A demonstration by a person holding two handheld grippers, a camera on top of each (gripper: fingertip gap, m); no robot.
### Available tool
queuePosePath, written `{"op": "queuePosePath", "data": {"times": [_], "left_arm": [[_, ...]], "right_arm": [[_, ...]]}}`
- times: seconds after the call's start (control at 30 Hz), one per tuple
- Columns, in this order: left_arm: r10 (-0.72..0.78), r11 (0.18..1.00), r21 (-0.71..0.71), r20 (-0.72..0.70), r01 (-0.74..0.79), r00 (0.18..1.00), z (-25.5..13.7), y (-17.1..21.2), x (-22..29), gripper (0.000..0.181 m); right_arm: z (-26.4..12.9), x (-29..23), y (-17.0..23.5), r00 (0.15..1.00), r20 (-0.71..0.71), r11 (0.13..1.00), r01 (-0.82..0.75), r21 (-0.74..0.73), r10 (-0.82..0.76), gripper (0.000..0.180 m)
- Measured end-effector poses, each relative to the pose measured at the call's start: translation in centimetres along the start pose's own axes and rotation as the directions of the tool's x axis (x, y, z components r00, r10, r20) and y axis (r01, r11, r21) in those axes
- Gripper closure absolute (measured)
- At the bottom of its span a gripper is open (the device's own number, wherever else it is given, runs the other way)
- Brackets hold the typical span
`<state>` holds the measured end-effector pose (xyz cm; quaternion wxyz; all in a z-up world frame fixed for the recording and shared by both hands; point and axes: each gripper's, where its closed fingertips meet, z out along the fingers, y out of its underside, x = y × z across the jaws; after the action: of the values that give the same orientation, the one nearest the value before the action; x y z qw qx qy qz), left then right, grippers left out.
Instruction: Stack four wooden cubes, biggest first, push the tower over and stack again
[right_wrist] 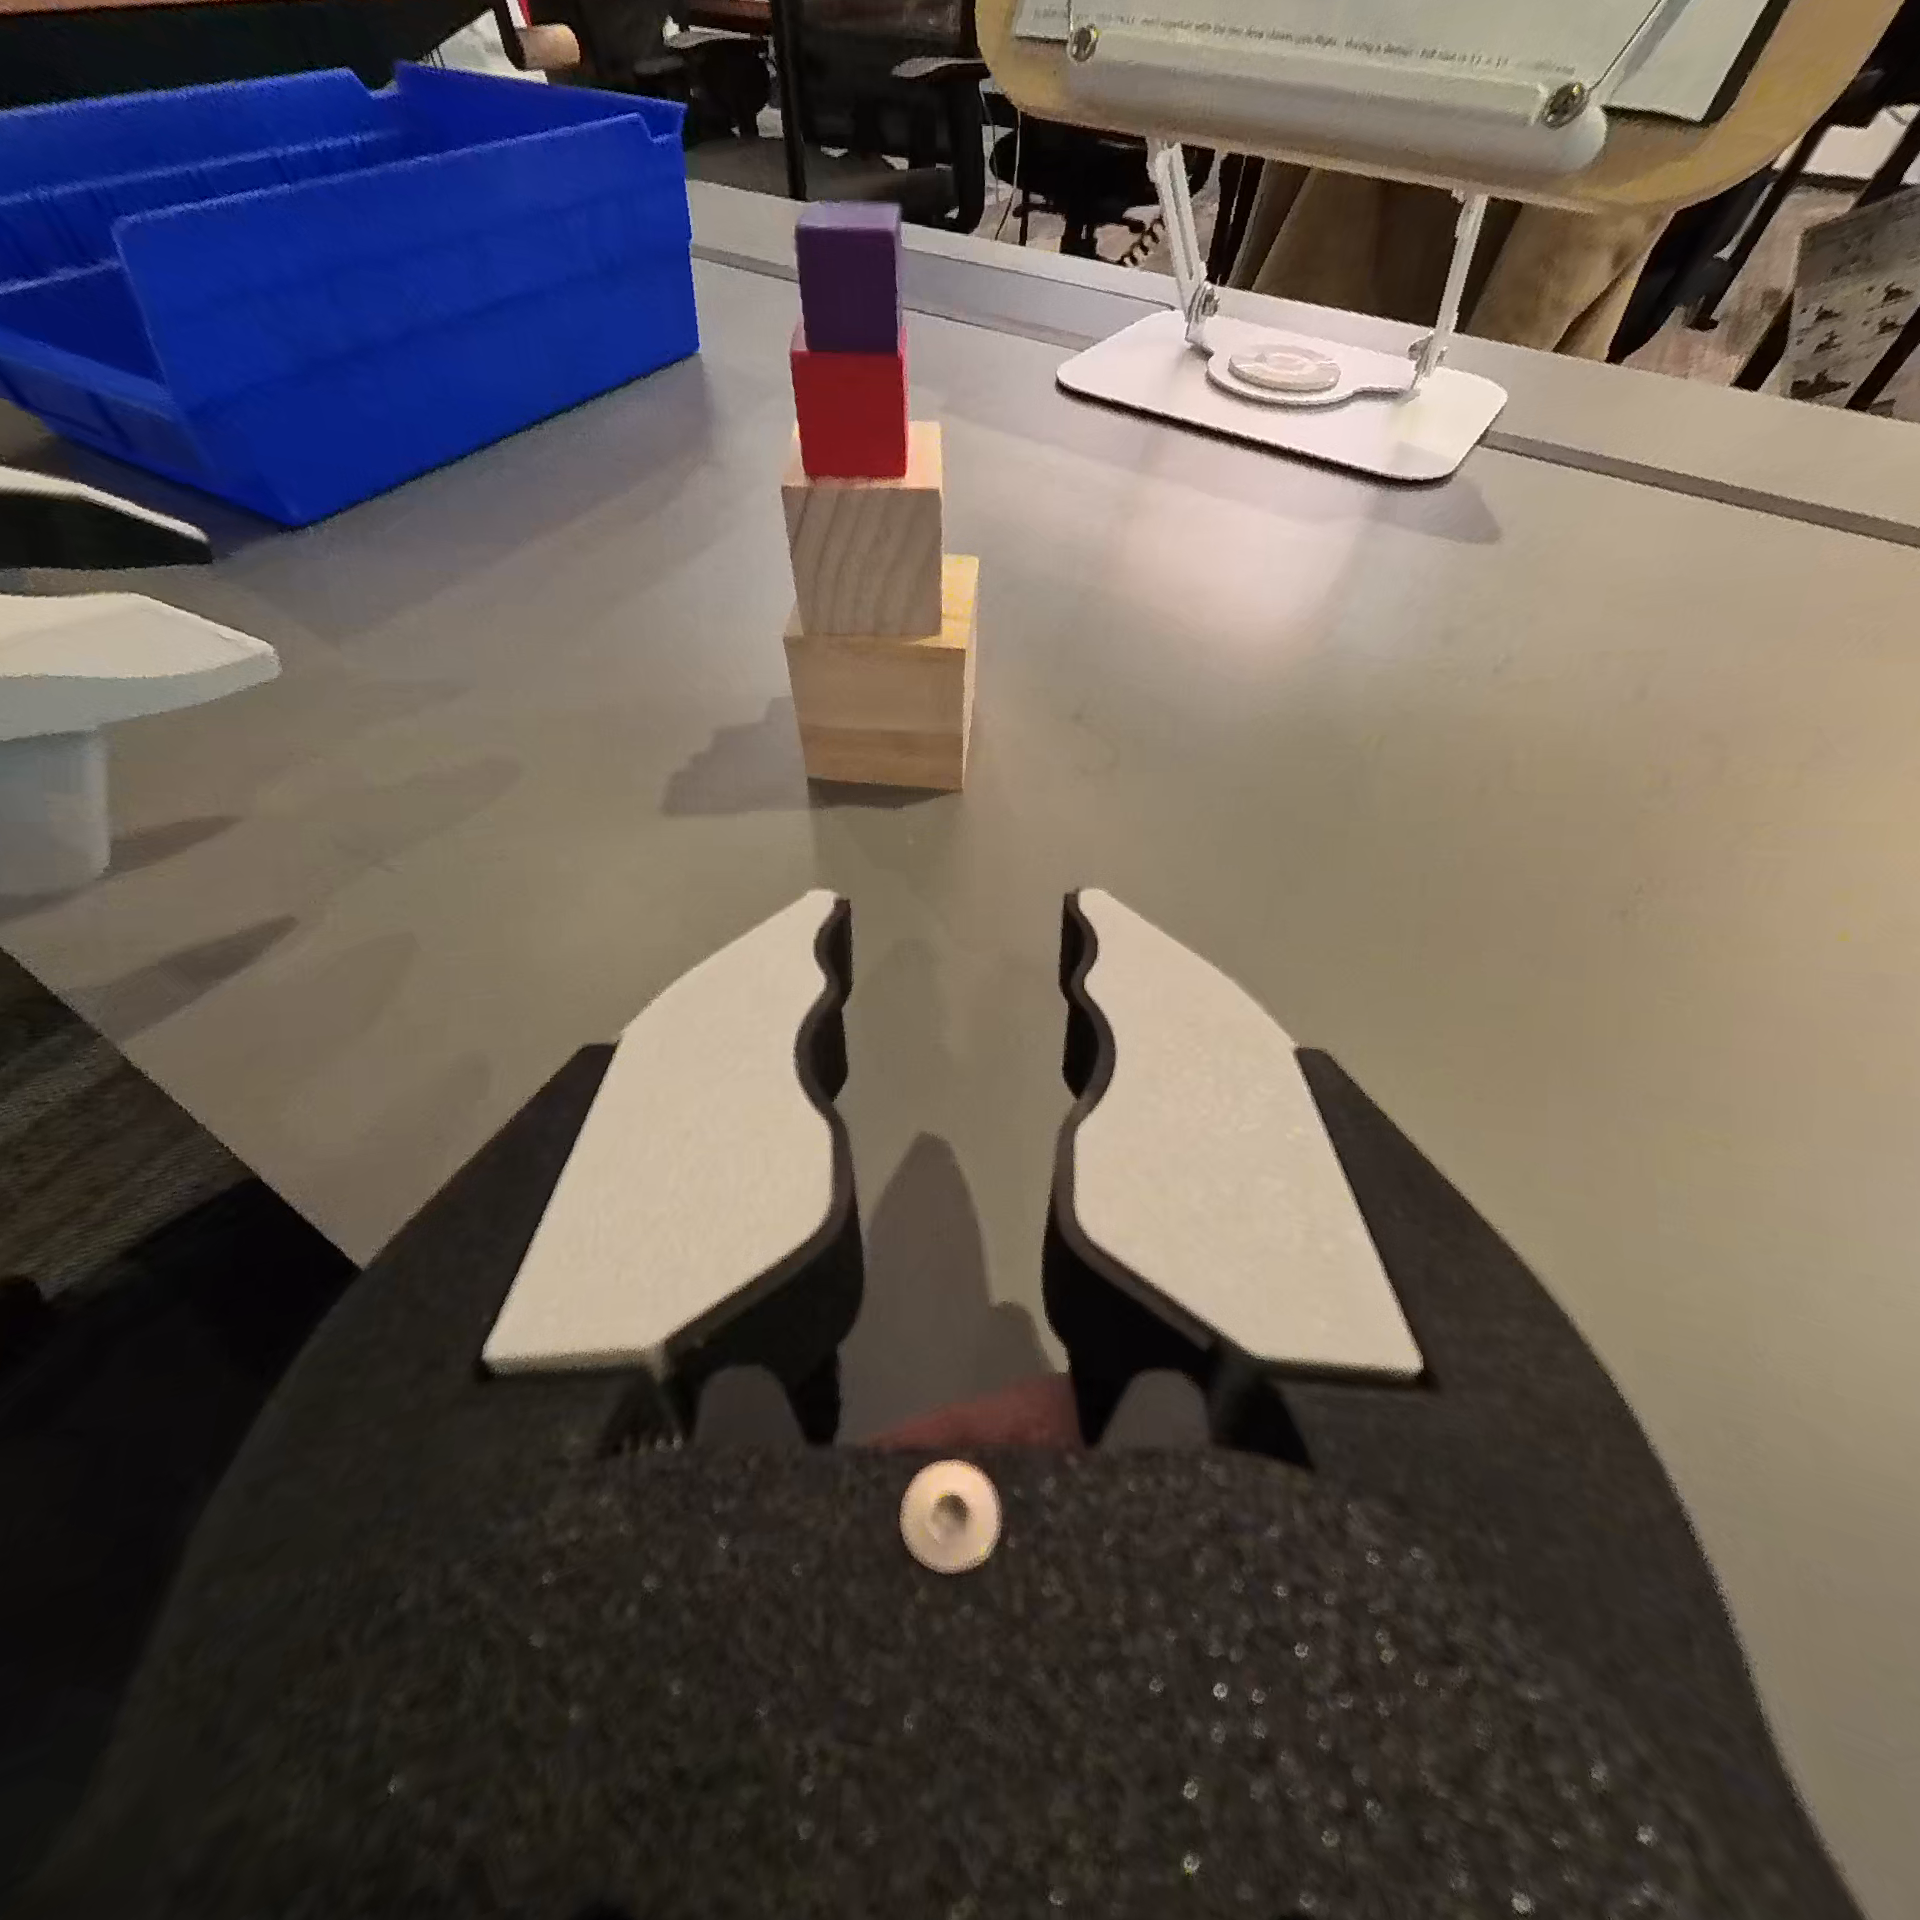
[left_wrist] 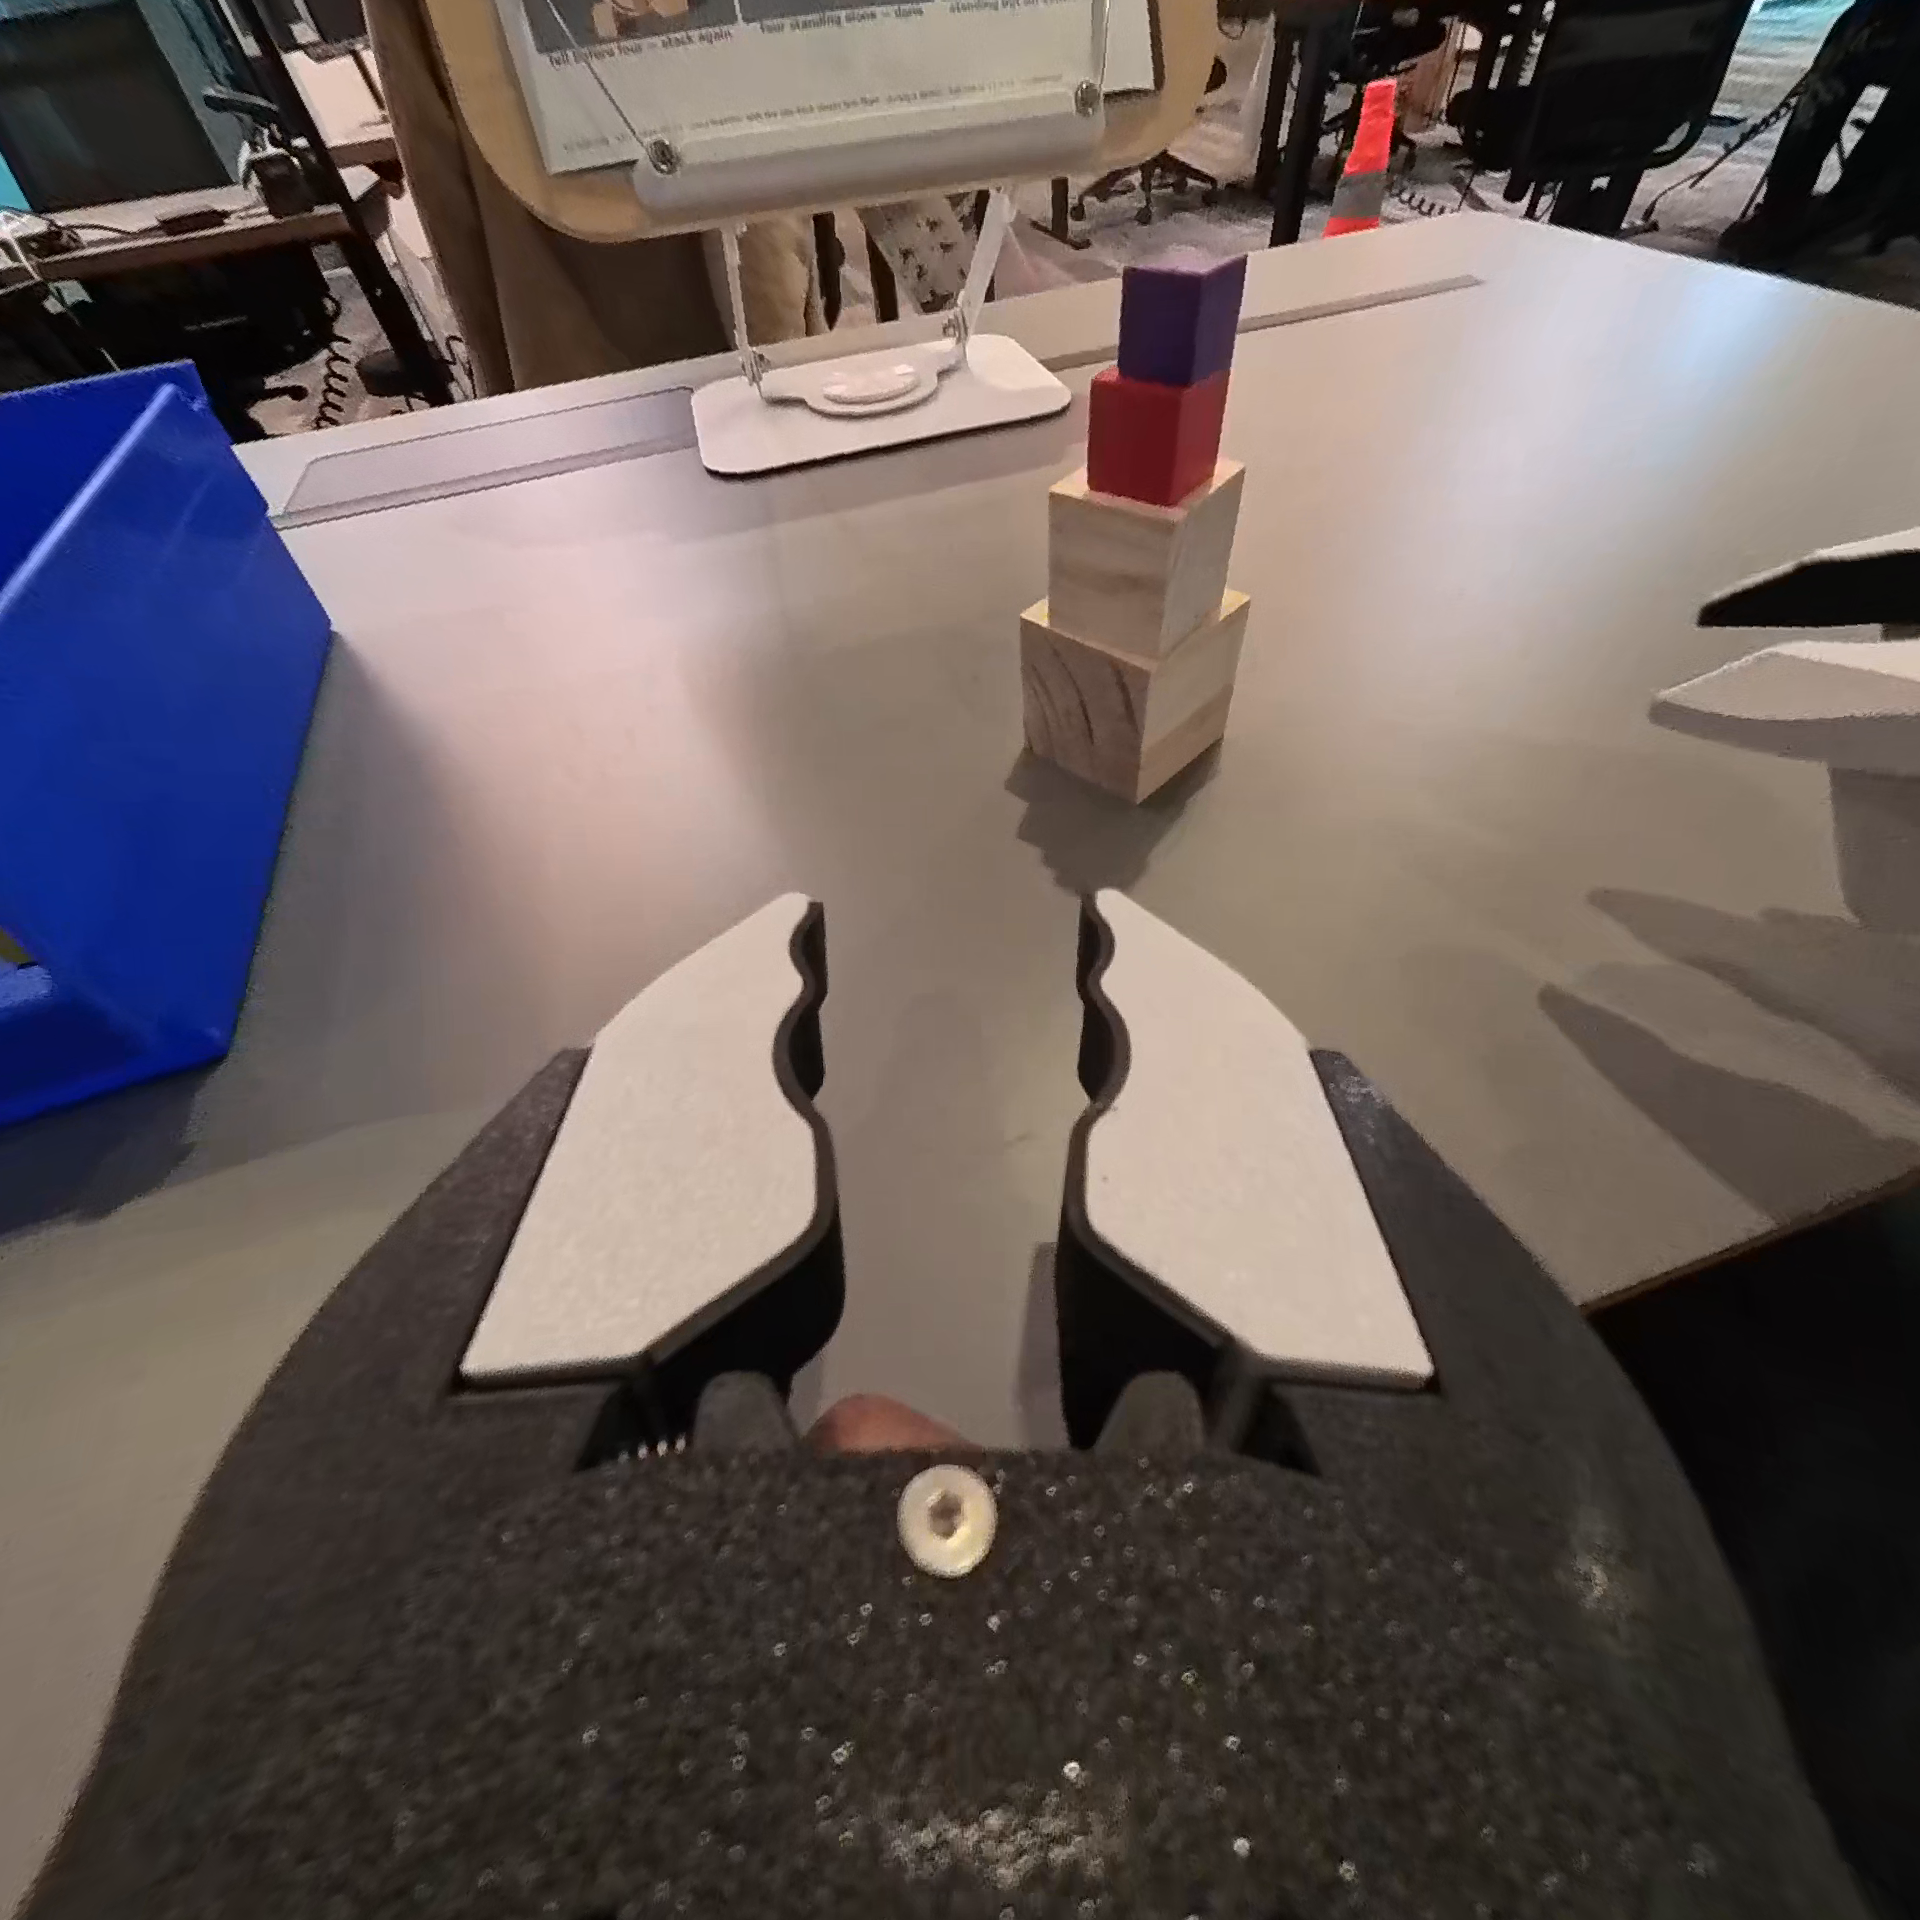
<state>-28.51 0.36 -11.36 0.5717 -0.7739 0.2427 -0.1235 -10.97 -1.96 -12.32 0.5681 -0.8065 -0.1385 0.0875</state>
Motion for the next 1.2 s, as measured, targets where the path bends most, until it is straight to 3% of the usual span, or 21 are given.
{"op": "queuePosePath", "data": {"times": [0.77, 0.83, 0.9, 1.03, 1.2], "left_arm": [[0.017, 1.000, -0.022, -0.027, -0.017, 0.999, 0.8, 0.5, 0.5, 0.137], [0.011, 0.999, -0.031, -0.058, -0.013, 0.998, 0.9, 0.7, 1.0, 0.150], [0.002, 0.999, -0.032, -0.132, -0.007, 0.991, 0.6, 0.8, 2.2, 0.181], [-0.095, 0.995, -0.047, -0.155, 0.089, 0.983, -0.1, 1.0, 4.0, 0.181], [-0.052, 0.997, -0.066, -0.078, 0.047, 0.996, 1.8, 0.4, 6.6, 0.181]], "right_arm": [[-0.4, -0.3, 0.5, 0.999, 0.009, 0.999, 0.050, -0.013, -0.050, 0.143], [-0.5, -0.3, 0.5, 0.998, 0.007, 0.998, 0.058, -0.013, -0.058, 0.143], [-0.6, -0.4, 0.6, 0.998, 0.009, 0.998, 0.058, -0.019, -0.058, 0.143], [-1.2, -0.1, 0.7, 0.998, -0.001, 0.998, 0.067, -0.020, -0.067, 0.143], [-1.8, 1.0, 0.6, 0.999, -0.004, 0.999, 0.044, -0.011, -0.044, 0.144]]}}
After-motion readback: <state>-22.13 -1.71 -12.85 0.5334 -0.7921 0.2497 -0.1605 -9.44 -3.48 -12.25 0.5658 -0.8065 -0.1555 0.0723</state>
